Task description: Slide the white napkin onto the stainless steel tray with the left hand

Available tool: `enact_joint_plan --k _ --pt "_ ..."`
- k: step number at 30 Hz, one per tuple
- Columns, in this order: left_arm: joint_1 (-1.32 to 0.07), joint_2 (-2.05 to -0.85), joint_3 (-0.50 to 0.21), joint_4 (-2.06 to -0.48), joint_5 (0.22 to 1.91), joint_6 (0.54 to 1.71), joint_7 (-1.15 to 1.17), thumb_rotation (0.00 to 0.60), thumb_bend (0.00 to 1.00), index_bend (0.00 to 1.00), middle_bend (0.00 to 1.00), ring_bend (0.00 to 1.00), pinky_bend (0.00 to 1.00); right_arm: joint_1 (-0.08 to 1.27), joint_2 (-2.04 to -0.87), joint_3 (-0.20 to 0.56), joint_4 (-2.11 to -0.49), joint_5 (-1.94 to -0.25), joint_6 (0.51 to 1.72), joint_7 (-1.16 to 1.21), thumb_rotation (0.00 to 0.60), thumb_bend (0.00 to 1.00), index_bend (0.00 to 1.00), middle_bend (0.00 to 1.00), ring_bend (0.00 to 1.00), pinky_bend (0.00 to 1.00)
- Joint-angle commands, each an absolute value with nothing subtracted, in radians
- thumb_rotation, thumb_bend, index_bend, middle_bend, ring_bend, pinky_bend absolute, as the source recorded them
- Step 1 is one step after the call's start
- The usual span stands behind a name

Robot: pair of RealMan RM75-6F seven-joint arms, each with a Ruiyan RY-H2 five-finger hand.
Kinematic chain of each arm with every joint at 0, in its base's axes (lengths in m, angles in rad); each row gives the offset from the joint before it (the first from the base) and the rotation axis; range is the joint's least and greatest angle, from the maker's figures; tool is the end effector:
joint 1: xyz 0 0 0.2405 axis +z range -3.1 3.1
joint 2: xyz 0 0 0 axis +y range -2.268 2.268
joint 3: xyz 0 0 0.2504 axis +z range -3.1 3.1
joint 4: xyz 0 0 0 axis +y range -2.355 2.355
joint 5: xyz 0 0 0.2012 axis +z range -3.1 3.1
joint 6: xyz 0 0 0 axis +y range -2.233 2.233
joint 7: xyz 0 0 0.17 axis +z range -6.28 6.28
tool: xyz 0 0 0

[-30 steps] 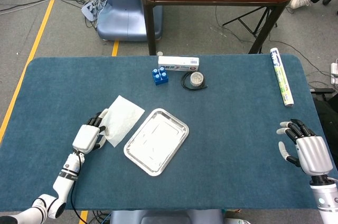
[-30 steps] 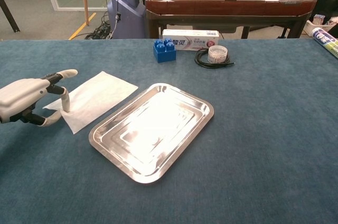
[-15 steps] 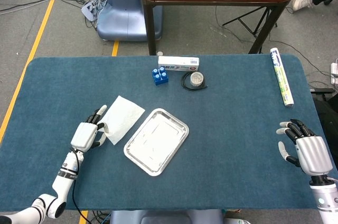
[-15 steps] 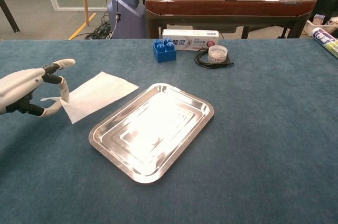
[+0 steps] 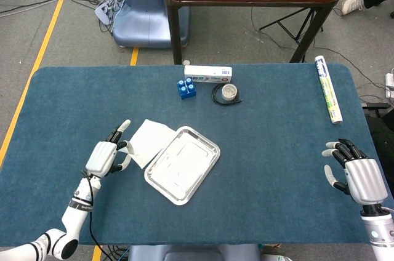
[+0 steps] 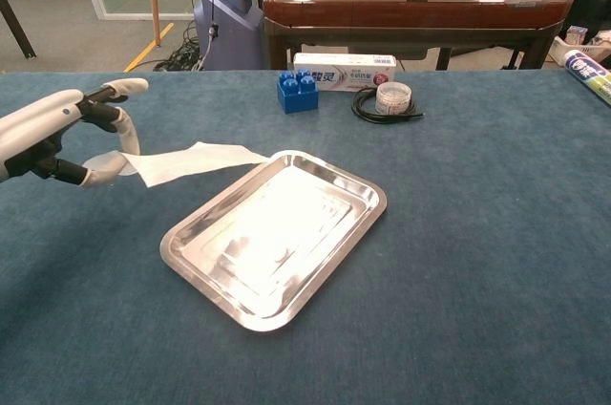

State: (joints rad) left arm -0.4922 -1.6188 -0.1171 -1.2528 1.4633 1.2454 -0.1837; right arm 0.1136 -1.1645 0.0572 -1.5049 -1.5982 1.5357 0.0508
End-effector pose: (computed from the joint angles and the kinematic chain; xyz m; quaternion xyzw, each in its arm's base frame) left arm -0.2078 0.3233 0.0071 -0.6315 -0.4310 -0.5043 0.4014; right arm -0.2935 -0.2161 0.1621 0.6172 -0.3386 0.4277 0.5670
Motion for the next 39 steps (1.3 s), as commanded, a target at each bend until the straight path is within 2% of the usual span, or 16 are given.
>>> enact_joint_plan --k 1,12,24,39 --pt "-0.485 -1.597 -0.108 -1.306 1.475 1.257 -0.159 0.600 0.44 0.67 0.00 0.00 0.19 0.113 -1.164 0.057 -1.504 -1.598 1.536 0.052 0.600 0.45 0.40 0.31 0.18 0.41" --pt "-0.452 -1.591 -0.064 -1.410 1.540 1.329 -0.063 0.600 0.44 0.67 0.00 0.00 0.19 0.113 -1.163 0.058 -1.504 -1.597 1.536 0.057 0.600 0.45 0.40 0.31 0.18 0.41" --pt "-0.437 -1.575 -0.021 -1.484 1.593 1.341 -0.007 0.600 0.44 0.67 0.00 0.00 0.19 0.114 -1.162 0.059 -1.505 -1.594 1.535 0.058 0.600 0.45 0.40 0.31 0.18 0.41" --pt "-0.419 -1.586 0.004 -1.499 1.633 1.358 0.026 0.600 0.44 0.67 0.00 0.00 0.19 0.113 -1.160 0.061 -1.506 -1.592 1.536 0.063 0.600 0.45 0.40 0.31 0.18 0.41"
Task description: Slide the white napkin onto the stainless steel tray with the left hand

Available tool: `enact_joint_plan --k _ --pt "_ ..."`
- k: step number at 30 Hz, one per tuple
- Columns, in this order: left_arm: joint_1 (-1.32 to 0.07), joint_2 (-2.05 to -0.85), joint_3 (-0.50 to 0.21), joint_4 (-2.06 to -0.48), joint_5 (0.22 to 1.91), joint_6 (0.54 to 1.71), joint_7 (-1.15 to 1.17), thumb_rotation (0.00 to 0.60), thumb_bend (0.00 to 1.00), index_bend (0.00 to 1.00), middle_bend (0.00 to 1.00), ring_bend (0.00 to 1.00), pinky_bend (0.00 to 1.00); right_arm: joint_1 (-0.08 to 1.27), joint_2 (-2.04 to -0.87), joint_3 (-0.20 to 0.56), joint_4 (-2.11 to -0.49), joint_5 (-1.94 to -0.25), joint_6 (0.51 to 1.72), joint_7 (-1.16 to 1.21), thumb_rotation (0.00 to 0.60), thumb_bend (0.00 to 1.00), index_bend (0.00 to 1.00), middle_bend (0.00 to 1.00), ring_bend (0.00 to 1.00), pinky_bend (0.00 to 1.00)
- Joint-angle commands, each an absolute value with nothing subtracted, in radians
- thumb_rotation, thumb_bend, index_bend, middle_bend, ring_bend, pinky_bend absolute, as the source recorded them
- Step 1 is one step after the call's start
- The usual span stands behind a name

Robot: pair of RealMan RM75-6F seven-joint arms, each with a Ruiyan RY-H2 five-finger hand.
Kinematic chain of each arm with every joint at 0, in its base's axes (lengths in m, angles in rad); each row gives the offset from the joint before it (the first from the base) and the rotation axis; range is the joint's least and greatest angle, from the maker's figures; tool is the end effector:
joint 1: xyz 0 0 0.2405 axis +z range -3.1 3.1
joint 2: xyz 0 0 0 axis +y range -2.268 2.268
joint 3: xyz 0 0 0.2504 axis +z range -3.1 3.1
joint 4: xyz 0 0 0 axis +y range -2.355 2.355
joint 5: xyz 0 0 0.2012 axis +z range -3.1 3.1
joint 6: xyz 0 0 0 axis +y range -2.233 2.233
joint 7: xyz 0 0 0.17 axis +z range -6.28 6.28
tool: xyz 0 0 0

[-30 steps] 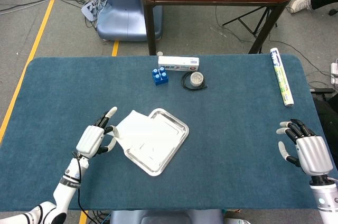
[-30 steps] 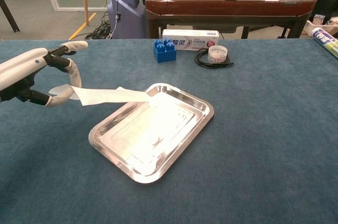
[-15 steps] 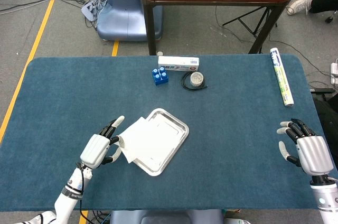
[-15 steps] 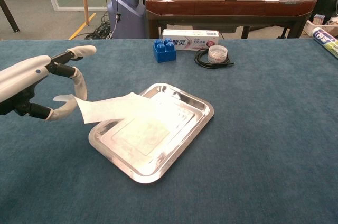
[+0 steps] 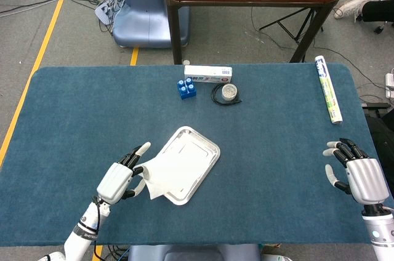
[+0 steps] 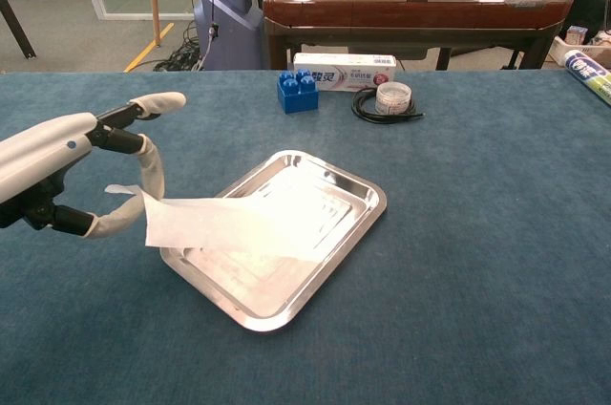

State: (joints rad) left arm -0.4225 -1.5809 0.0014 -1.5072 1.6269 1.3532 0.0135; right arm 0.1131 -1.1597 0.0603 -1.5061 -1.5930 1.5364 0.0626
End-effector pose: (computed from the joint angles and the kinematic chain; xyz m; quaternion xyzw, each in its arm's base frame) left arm -0.1637 0.2549 -0.0003 -0.6785 -0.3867 -0.5203 0.3455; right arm -0.2942 -0.2166 0.1645 0.6134 -0.3412 0.4303 0.5675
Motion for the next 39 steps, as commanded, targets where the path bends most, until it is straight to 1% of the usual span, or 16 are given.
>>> enact_joint_plan --k 1,7,20,24,27,30,33,35,39 --pt "-0.418 -1.590 0.004 -1.492 1.633 1.358 0.035 0.600 0.44 0.67 0.00 0.00 0.19 0.113 -1.160 0.061 -1.506 -1.591 1.535 0.062 0.600 0.45 0.40 0.31 0.18 0.41" --pt "-0.413 -1.620 0.007 -1.460 1.622 1.342 0.080 0.600 0.44 0.68 0.00 0.00 0.19 0.113 -1.159 0.061 -1.507 -1.591 1.534 0.062 0.600 0.45 0.40 0.31 0.18 0.41" --pt "-0.438 -1.598 0.020 -1.521 1.589 1.241 0.139 0.600 0.44 0.69 0.00 0.00 0.19 0.114 -1.156 0.064 -1.507 -1.585 1.531 0.067 0.600 0.45 0.40 0.31 0.18 0.41" --pt "-0.445 -1.597 0.018 -1.529 1.578 1.217 0.154 0.600 0.44 0.66 0.00 0.00 0.19 0.115 -1.156 0.064 -1.506 -1.584 1.529 0.066 0.600 0.45 0.40 0.31 0.18 0.41" --pt "-0.447 -1.599 0.011 -1.540 1.558 1.203 0.159 0.600 0.44 0.60 0.00 0.00 0.19 0.115 -1.155 0.063 -1.506 -1.583 1.527 0.067 0.600 0.45 0.40 0.31 0.18 0.41" --pt "-0.449 -1.600 0.001 -1.549 1.537 1.191 0.171 0.600 0.43 0.51 0.00 0.00 0.19 0.115 -1.154 0.064 -1.507 -1.582 1.528 0.070 0.600 0.45 0.40 0.31 0.18 0.41" --pt "-0.450 -1.601 -0.009 -1.556 1.517 1.184 0.183 0.600 0.38 0.41 0.00 0.00 0.19 0.114 -1.153 0.064 -1.506 -1.583 1.530 0.073 0.600 0.45 0.40 0.31 0.18 0.41" --pt "-0.451 -1.603 -0.013 -1.560 1.506 1.179 0.194 0.600 0.32 0.33 0.00 0.00 0.19 0.115 -1.153 0.064 -1.505 -1.584 1.530 0.072 0.600 0.45 0.40 0.31 0.18 0.41" --pt "-0.455 -1.607 -0.021 -1.567 1.488 1.170 0.217 0.600 0.24 0.24 0.00 0.00 0.19 0.116 -1.153 0.063 -1.505 -1.585 1.528 0.070 0.600 0.45 0.40 0.31 0.18 0.41"
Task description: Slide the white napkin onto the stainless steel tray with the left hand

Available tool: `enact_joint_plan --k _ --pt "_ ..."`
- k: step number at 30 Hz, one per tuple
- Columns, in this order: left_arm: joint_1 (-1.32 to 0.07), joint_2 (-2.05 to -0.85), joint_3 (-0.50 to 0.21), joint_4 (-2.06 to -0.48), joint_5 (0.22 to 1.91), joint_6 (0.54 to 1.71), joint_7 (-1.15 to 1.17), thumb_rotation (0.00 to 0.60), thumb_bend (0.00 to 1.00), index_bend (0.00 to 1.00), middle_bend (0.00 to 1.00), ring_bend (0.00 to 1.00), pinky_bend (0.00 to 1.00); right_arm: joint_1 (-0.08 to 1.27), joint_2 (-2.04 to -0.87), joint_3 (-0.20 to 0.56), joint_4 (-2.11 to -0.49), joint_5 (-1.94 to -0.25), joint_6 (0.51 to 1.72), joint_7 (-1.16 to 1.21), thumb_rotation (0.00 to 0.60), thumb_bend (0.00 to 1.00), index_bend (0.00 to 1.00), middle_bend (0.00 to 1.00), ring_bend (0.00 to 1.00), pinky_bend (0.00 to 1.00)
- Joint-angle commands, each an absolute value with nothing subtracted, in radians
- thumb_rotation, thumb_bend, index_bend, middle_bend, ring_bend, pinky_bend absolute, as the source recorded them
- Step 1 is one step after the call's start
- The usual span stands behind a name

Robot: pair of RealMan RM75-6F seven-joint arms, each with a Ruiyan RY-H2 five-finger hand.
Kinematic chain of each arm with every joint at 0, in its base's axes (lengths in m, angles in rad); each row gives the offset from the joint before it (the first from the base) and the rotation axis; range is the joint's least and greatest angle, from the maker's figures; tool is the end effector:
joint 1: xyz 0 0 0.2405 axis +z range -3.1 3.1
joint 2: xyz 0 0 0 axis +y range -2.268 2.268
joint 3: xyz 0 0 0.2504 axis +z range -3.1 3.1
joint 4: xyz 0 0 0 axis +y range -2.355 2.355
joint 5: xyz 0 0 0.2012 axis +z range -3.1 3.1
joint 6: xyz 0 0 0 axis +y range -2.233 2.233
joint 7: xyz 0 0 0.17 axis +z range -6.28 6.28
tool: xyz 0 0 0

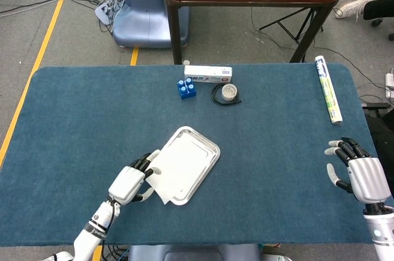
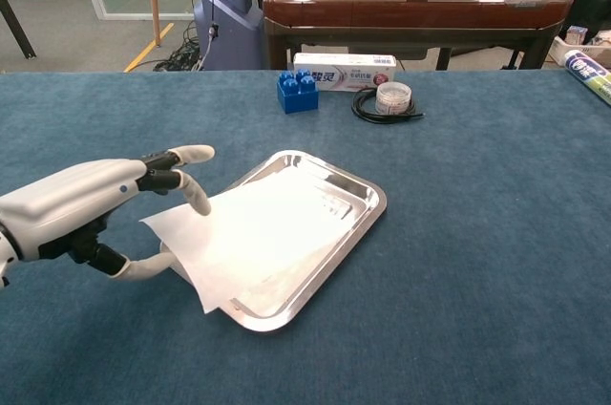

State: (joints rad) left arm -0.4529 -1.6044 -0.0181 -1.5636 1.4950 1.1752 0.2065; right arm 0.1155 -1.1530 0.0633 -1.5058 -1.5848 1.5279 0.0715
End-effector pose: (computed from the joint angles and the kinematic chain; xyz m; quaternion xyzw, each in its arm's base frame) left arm -0.1589 0.2566 -0.0320 -0.7252 -0.3991 -0.4364 0.3527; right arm -0.2958 -0.2182 0.1665 0.6121 -0.3444 0.4286 0.5683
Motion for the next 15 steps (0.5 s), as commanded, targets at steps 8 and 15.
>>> enact_joint_plan --k 8,15 --pt "-0.469 -1.617 -0.031 -1.584 1.456 1.142 0.271 0.600 0.17 0.19 0.00 0.00 0.19 0.114 -1.151 0.065 -1.507 -1.582 1.530 0.076 0.600 0.45 0.40 0.31 0.18 0.41" --pt "-0.477 -1.614 -0.036 -1.590 1.437 1.131 0.309 0.600 0.17 0.23 0.00 0.00 0.19 0.112 -1.147 0.067 -1.507 -1.581 1.535 0.091 0.600 0.45 0.40 0.31 0.18 0.41"
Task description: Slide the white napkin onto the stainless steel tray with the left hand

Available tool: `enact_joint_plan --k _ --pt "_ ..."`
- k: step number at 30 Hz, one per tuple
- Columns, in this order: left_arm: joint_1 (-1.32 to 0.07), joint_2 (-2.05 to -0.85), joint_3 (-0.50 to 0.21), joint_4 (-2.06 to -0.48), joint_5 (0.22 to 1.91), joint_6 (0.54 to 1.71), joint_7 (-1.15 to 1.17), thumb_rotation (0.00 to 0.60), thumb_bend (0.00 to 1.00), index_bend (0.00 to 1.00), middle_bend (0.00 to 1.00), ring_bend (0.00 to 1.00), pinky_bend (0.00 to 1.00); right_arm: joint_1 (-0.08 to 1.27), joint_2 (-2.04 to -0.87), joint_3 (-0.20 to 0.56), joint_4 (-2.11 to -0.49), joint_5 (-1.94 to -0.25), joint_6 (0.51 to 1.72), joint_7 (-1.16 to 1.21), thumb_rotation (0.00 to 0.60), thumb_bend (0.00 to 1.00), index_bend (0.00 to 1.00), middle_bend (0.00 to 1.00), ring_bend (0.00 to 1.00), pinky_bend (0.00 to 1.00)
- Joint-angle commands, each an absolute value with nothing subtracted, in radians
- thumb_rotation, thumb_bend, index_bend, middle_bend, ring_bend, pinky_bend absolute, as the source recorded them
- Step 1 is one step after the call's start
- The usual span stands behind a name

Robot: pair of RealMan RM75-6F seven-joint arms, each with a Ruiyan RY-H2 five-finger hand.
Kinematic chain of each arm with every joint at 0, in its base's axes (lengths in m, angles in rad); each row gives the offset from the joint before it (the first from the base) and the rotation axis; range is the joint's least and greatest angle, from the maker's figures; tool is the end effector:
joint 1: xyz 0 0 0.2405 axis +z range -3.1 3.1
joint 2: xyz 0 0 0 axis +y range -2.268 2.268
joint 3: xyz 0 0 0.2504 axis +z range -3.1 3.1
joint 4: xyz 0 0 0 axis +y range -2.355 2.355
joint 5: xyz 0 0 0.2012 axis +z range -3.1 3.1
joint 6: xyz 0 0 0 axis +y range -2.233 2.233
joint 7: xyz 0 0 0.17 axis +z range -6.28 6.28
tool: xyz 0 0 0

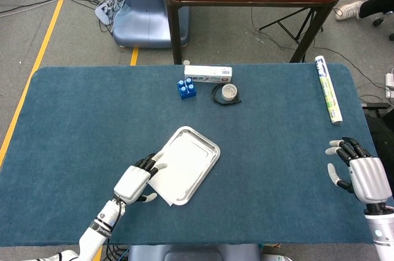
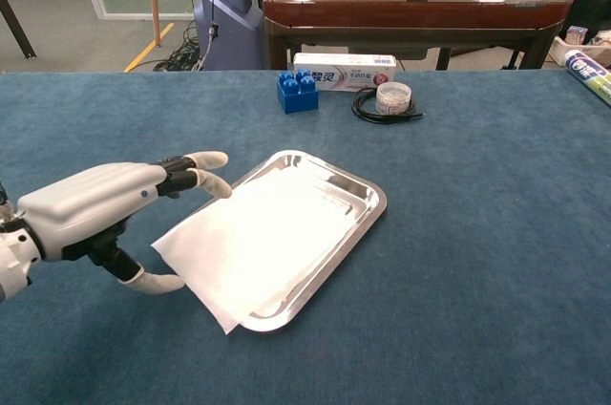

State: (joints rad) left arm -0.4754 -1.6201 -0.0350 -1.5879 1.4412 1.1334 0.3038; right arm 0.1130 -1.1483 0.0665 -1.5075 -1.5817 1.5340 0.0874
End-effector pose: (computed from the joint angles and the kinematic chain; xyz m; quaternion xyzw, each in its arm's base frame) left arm -0.1499 0.2596 -0.0403 -0.7404 -0.3887 -0.4156 0.3576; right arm -0.2961 -0.2180 0.1696 0.6067 -0.3470 0.4341 0.5684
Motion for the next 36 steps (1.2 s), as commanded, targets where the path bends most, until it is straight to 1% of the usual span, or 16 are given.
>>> enact_joint_plan --k 1,3,5,8,9,11,12,14,16,18,19,21,24,28,31,36 --pt "-0.478 -1.609 -0.036 -1.594 1.435 1.128 0.309 0.600 0.18 0.26 0.00 0.00 0.19 0.112 -1.147 0.068 -1.507 -1.581 1.535 0.092 0.600 0.45 0.40 0.31 0.18 0.41" --pt "-0.482 -1.591 -0.038 -1.604 1.430 1.121 0.311 0.600 0.26 0.31 0.00 0.00 0.19 0.112 -1.146 0.068 -1.507 -1.579 1.535 0.094 0.600 0.45 0.40 0.31 0.18 0.41" --pt "-0.491 -1.566 -0.038 -1.622 1.436 1.109 0.302 0.600 0.35 0.33 0.01 0.04 0.22 0.113 -1.147 0.068 -1.507 -1.579 1.533 0.092 0.600 0.45 0.40 0.31 0.18 0.41" --pt "-0.509 -1.517 -0.039 -1.655 1.445 1.084 0.290 0.600 0.39 0.34 0.11 0.20 0.45 0.114 -1.147 0.068 -1.507 -1.577 1.531 0.089 0.600 0.45 0.40 0.31 0.18 0.41" --pt "-0.514 -1.503 -0.040 -1.663 1.448 1.080 0.297 0.600 0.39 0.34 0.18 0.25 0.53 0.114 -1.148 0.068 -1.507 -1.577 1.530 0.087 0.600 0.45 0.40 0.31 0.18 0.41" --pt "-0.523 -1.480 -0.043 -1.676 1.454 1.075 0.320 0.600 0.39 0.33 0.36 0.42 0.70 0.114 -1.148 0.068 -1.507 -1.576 1.529 0.084 0.600 0.45 0.40 0.31 0.18 0.41" --pt "-0.529 -1.467 -0.043 -1.685 1.456 1.070 0.334 0.600 0.39 0.32 0.44 0.50 0.76 0.115 -1.148 0.068 -1.508 -1.576 1.528 0.083 0.600 0.45 0.40 0.31 0.18 0.41" --pt "-0.540 -1.446 -0.041 -1.699 1.457 1.052 0.346 0.600 0.39 0.32 0.70 0.70 0.90 0.115 -1.149 0.068 -1.508 -1.577 1.527 0.082 0.600 0.45 0.40 0.31 0.18 0.41" --pt "-0.559 -1.412 -0.033 -1.719 1.456 1.011 0.335 0.600 0.42 0.33 0.90 0.84 0.98 0.115 -1.149 0.068 -1.508 -1.575 1.527 0.082 0.600 0.45 0.40 0.31 0.18 0.41" --pt "-0.576 -1.383 -0.026 -1.734 1.455 0.974 0.313 0.600 0.47 0.34 0.99 0.93 1.00 0.115 -1.149 0.069 -1.508 -1.574 1.526 0.082 0.600 0.45 0.40 0.31 0.18 0.41" --pt "-0.585 -1.369 -0.023 -1.740 1.454 0.956 0.303 0.600 0.52 0.35 1.00 0.97 1.00 0.115 -1.149 0.069 -1.508 -1.574 1.526 0.081 0.600 0.45 0.40 0.31 0.18 0.41" --pt "-0.596 -1.353 -0.017 -1.748 1.456 0.934 0.292 0.600 0.59 0.37 1.00 0.99 1.00 0.115 -1.148 0.069 -1.508 -1.573 1.525 0.082 0.600 0.45 0.40 0.31 0.18 0.41" --pt "-0.610 -1.337 -0.008 -1.760 1.450 0.905 0.285 0.600 0.71 0.38 1.00 1.00 1.00 0.115 -1.148 0.069 -1.508 -1.573 1.524 0.081 0.600 0.45 0.40 0.31 0.18 0.41" --pt "-0.627 -1.321 -0.001 -1.778 1.423 0.869 0.304 0.600 0.87 0.35 1.00 1.00 1.00 0.116 -1.147 0.069 -1.509 -1.570 1.522 0.080 0.600 0.45 0.40 0.31 0.18 0.41" --pt "-0.640 -1.314 0.001 -1.795 1.388 0.844 0.336 0.600 0.91 0.32 1.00 1.00 1.00 0.116 -1.147 0.069 -1.509 -1.568 1.519 0.078 0.600 0.45 0.40 0.31 0.18 0.41" --pt "-0.654 -1.331 -0.002 -1.802 1.337 0.838 0.400 0.600 0.91 0.29 1.00 1.00 1.00 0.117 -1.145 0.070 -1.512 -1.563 1.514 0.074 0.600 0.45 0.40 0.31 0.18 0.41"
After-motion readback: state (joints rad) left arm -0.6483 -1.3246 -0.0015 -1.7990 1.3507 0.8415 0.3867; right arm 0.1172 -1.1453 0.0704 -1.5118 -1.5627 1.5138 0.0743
